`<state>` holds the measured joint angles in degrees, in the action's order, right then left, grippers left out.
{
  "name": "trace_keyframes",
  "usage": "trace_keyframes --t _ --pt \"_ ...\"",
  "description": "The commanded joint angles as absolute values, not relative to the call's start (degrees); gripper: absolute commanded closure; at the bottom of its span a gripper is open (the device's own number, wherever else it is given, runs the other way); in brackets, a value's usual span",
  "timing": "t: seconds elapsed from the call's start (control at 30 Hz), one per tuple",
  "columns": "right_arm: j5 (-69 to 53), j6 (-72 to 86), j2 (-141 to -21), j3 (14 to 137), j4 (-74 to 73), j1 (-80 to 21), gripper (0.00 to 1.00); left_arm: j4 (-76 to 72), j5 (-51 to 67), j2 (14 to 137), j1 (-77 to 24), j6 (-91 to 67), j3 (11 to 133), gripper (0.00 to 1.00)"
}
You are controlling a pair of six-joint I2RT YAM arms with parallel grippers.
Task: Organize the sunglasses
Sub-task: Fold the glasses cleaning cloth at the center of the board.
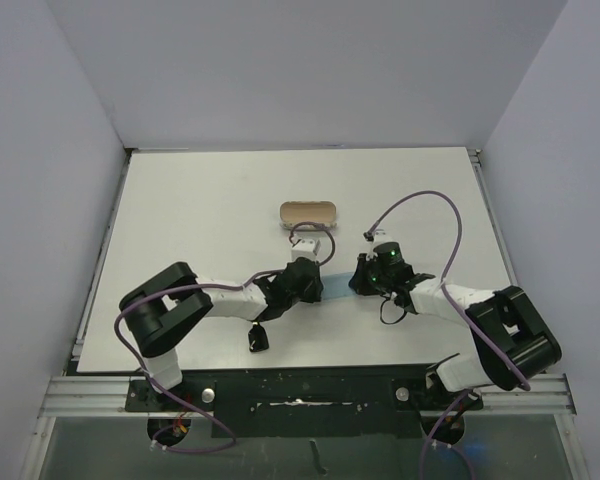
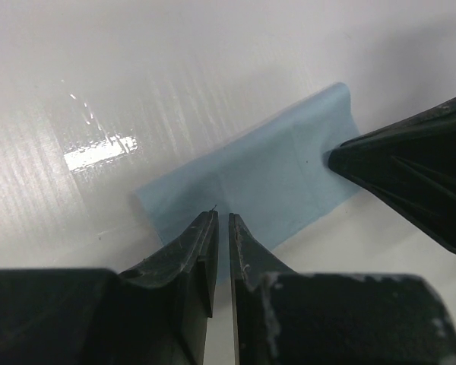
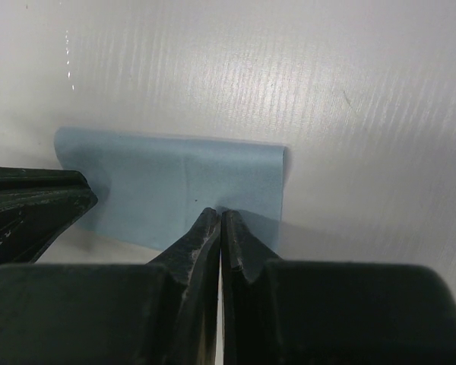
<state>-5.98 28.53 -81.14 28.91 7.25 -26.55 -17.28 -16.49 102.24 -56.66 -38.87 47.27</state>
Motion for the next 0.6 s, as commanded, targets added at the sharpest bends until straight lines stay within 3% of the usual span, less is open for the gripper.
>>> trace_keyframes --t 0.0,0.1,0.2,0.3,0.43,0.57 --pt "-5.38 27.71 -78.10 30.06 9.39 -26.28 1.00 -17.28 -20.06 97.49 -56.86 -43.34 45.68 0.89" --pt "-5.14 27.64 -76.99 30.07 8.74 -26.29 0.98 -15.03 -22.43 95.16 -57.01 -47.02 44.65 0.89" --pt "-4.76 27.60 -76.13 29.89 8.40 -26.31 0.89 -12.80 -23.55 93.70 -57.04 -50.10 44.26 0.88" --pt "-4.45 27.60 -75.23 29.50 8.28 -26.33 0.82 -11.27 -24.16 93.40 -57.05 -52.26 44.31 0.80" --pt "-4.14 27.69 -74.18 29.02 8.27 -26.27 0.80 -9.24 -23.71 94.36 -57.04 -54.93 45.17 0.73" --pt "-4.12 27.69 -72.94 28.34 8.73 -26.29 0.80 -8.69 -22.77 95.45 -57.04 -57.98 45.48 0.72"
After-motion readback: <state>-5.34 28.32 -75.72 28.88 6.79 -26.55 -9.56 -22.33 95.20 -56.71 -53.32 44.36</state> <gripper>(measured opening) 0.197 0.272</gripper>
